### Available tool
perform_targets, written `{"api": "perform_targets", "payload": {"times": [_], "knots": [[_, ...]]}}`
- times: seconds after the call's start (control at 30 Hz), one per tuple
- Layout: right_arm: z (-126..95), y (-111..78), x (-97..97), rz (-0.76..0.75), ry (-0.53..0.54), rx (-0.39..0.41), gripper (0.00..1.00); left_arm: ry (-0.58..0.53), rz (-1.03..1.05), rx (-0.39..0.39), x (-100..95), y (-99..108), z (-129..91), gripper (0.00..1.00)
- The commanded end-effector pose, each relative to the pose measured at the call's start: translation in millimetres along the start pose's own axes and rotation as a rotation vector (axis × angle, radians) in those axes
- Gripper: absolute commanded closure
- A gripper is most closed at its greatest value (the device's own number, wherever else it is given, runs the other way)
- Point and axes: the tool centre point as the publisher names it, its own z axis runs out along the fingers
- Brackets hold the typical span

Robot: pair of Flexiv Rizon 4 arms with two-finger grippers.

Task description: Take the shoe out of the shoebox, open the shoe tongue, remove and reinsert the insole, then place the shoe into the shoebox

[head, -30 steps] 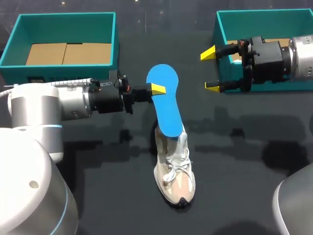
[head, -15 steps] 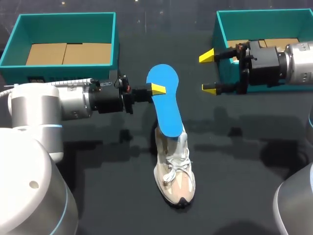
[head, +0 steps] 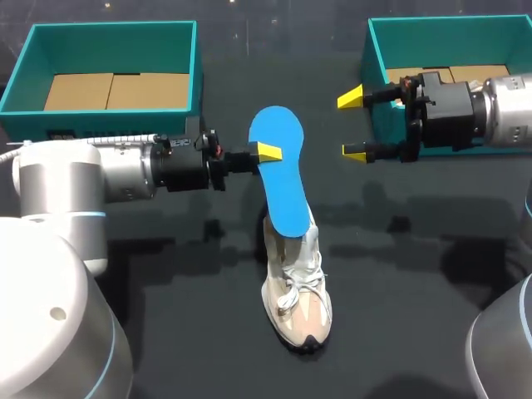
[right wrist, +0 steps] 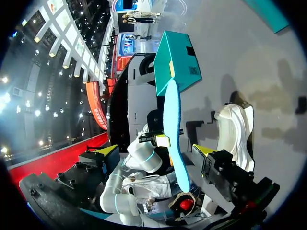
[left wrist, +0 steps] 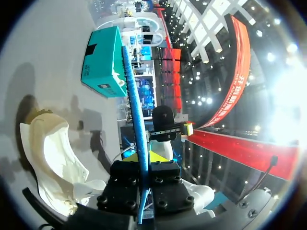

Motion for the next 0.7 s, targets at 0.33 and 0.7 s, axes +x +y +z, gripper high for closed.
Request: {"api": "perform_targets", "payload": {"times": [0.33, 0.7], "knots": [[1, 0.8, 0.0, 0.001, -0.002, 0.0, 0.0, -0.002, 0.278, -0.037, 13.7, -2, -9, 1.0], [1, 0.8, 0.0, 0.001, -0.002, 0.0, 0.0, -0.038, 0.547, -0.081, 24.9, -8, -10, 1.0]]}}
